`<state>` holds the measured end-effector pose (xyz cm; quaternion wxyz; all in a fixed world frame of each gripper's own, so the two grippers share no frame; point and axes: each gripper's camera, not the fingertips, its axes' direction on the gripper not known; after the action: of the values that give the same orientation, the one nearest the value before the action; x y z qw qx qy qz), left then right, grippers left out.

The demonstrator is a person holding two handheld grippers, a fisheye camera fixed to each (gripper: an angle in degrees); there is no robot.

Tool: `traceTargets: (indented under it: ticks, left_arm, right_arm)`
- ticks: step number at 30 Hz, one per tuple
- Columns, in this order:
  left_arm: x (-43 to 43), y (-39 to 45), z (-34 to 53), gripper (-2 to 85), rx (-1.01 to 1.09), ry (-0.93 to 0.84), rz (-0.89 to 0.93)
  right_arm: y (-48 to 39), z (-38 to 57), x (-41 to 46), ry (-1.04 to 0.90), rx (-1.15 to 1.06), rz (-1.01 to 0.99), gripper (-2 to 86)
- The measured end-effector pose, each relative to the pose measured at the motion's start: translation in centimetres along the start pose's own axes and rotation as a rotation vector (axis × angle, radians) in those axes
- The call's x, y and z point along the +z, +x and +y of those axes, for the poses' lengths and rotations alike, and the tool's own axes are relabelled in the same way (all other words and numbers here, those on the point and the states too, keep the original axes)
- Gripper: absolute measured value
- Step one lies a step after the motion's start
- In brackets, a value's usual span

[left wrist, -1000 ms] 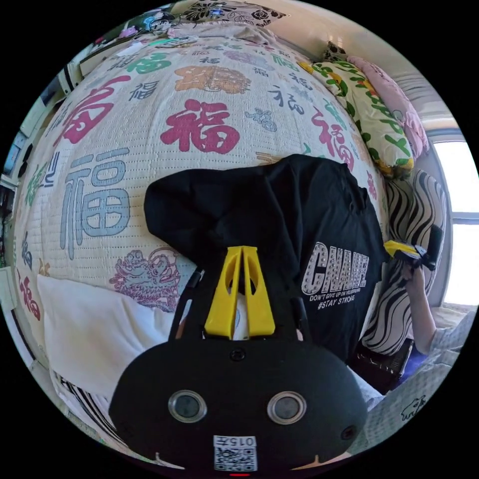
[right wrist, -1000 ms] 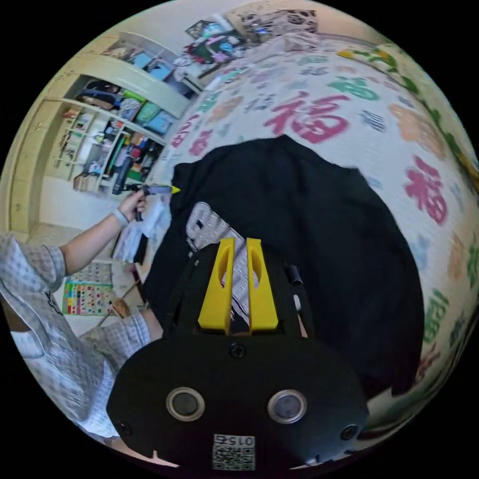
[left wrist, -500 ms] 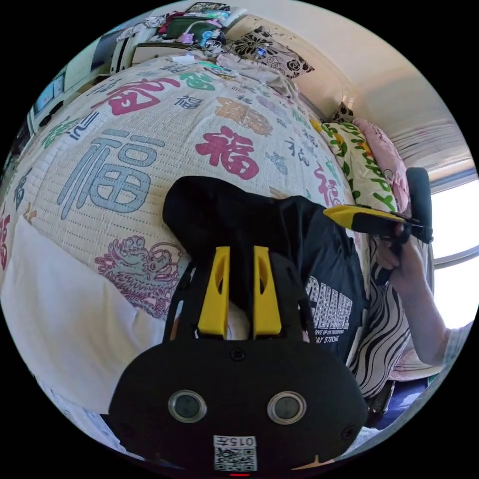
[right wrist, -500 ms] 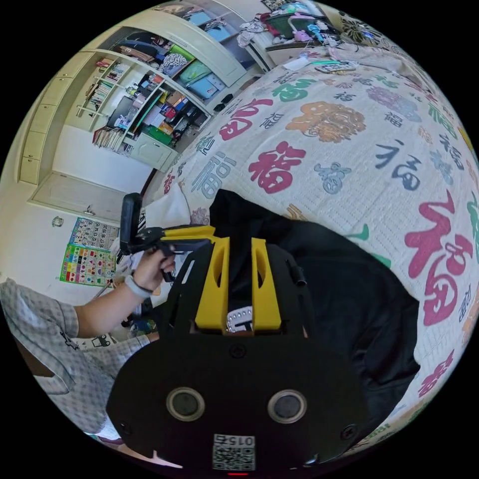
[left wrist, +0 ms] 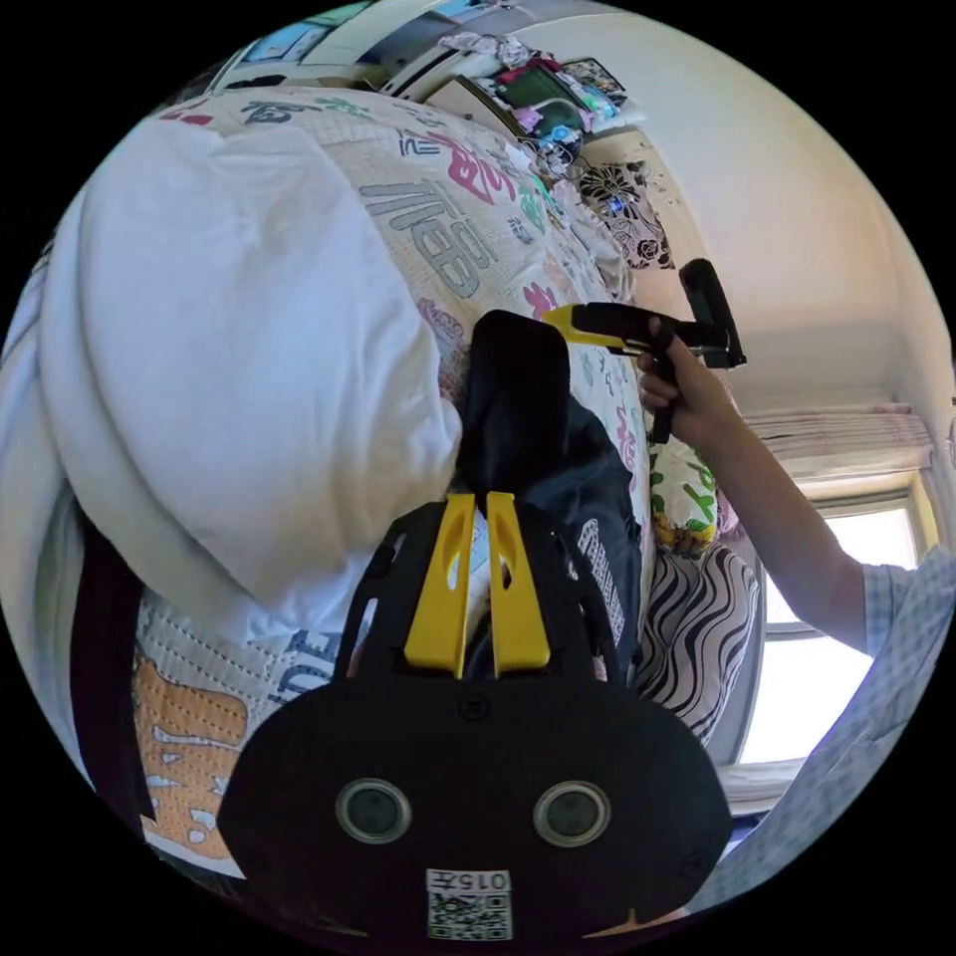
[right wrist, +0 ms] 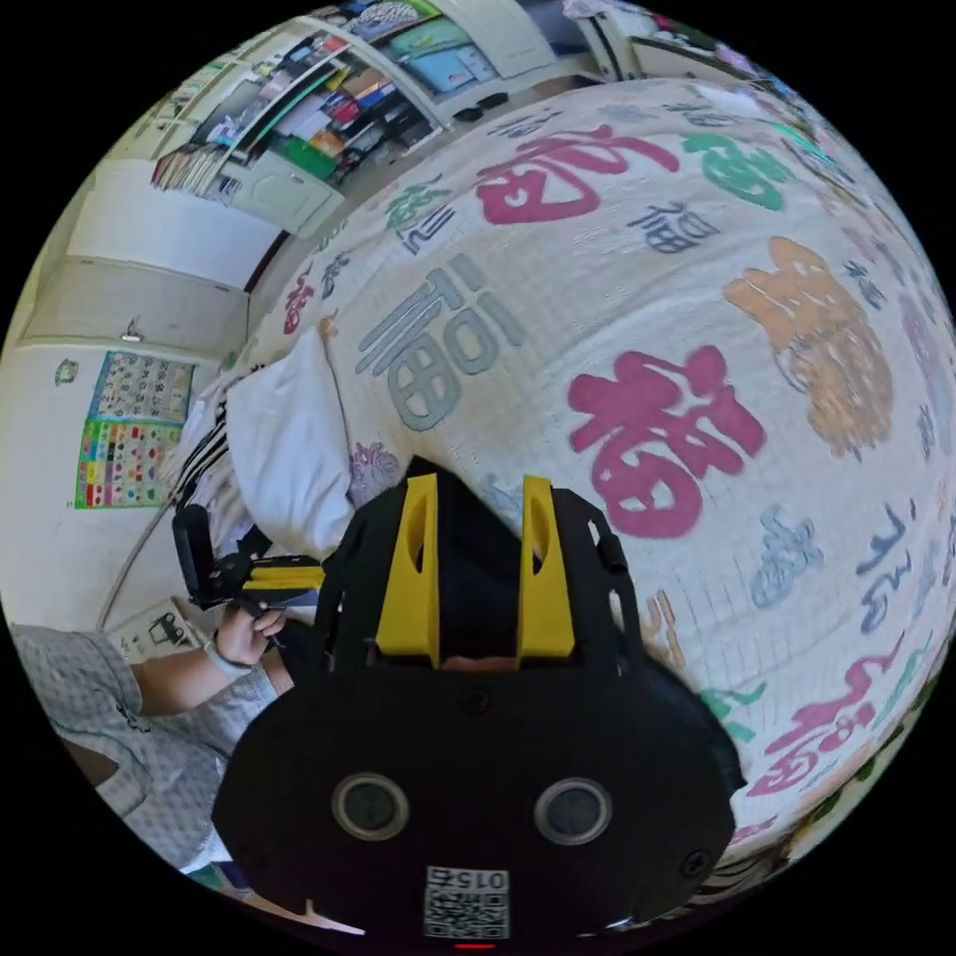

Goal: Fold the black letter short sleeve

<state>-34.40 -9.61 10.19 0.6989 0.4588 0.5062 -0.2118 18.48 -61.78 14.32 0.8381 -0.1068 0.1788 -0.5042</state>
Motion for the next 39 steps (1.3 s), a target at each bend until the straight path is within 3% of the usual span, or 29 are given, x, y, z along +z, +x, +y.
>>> traceTargets:
  ticks: [2, 5, 6, 10, 12, 15, 20, 24, 28, 31, 35, 37, 39]
  left_arm:
    - [-0.3, -0.8, 0.1, 0.1, -0.015, 0.006, 0.010]
    - [-0.8, -2.1, 0.1, 0.0, -0.033, -0.003, 0.036]
    - [-1.2, -2.3, 0.1, -0.2, -0.023, 0.008, 0.052]
    - [-2.8, -2.0, -0.8, -0.5, 0.039, 0.120, 0.053]
    - [-3.3, -2.7, -1.8, -0.4, -0.008, 0.178, -0.032]
    - [-3.4, -3.5, -2.5, 1.2, -0.037, 0.211, -0.040]
    - [-0.6, 0.4, -5.3, 8.4, 0.257, 0.056, -0.147]
    - [4.1, 0.1, -6.6, 4.0, 0.277, -0.179, -0.222]
    - [3.5, -0.4, -5.5, 0.2, 0.272, -0.119, -0.224]
    - [3.9, -1.8, -4.5, -0.1, 0.184, -0.096, -0.202]
    - [2.6, -2.3, -2.3, -0.2, 0.095, 0.105, -0.243]
    - [2.4, -1.8, -1.3, 0.3, 0.141, 0.088, -0.182]
    - [3.2, -0.2, 1.7, 2.9, 0.247, -0.043, -0.168]
  right_arm:
    - [-1.1, -1.9, 2.1, -0.119, -0.047, -0.027, 10.6]
    - [-2.5, -3.2, 4.6, -0.218, -0.089, 0.213, 5.1]
    - [-2.8, -3.4, 4.5, -0.203, -0.098, 0.251, 1.4]
    - [-1.9, -3.3, 1.8, -0.047, -0.008, 0.274, 0.2]
    - [-1.5, -3.3, 0.8, 0.034, 0.049, 0.355, 0.9]
    - [-0.7, -4.2, 2.6, -0.040, 0.079, 0.352, 5.3]
    - [-0.1, -4.3, 3.5, -0.159, 0.071, 0.380, 8.3]
    - [0.6, -2.7, 2.8, -0.181, 0.114, 0.305, 8.9]
    - [1.7, -0.5, 1.7, -0.128, 0.156, 0.208, 8.4]
    - [2.4, 2.1, -0.8, -0.009, 0.129, 0.031, 8.0]
    - [2.3, 11.8, -4.5, 0.199, 0.041, -0.050, 8.1]
    - [1.6, 18.7, -5.4, 0.258, 0.026, -0.019, 8.6]
    - [0.5, 30.1, -5.3, 0.347, 0.095, -0.017, 9.0]
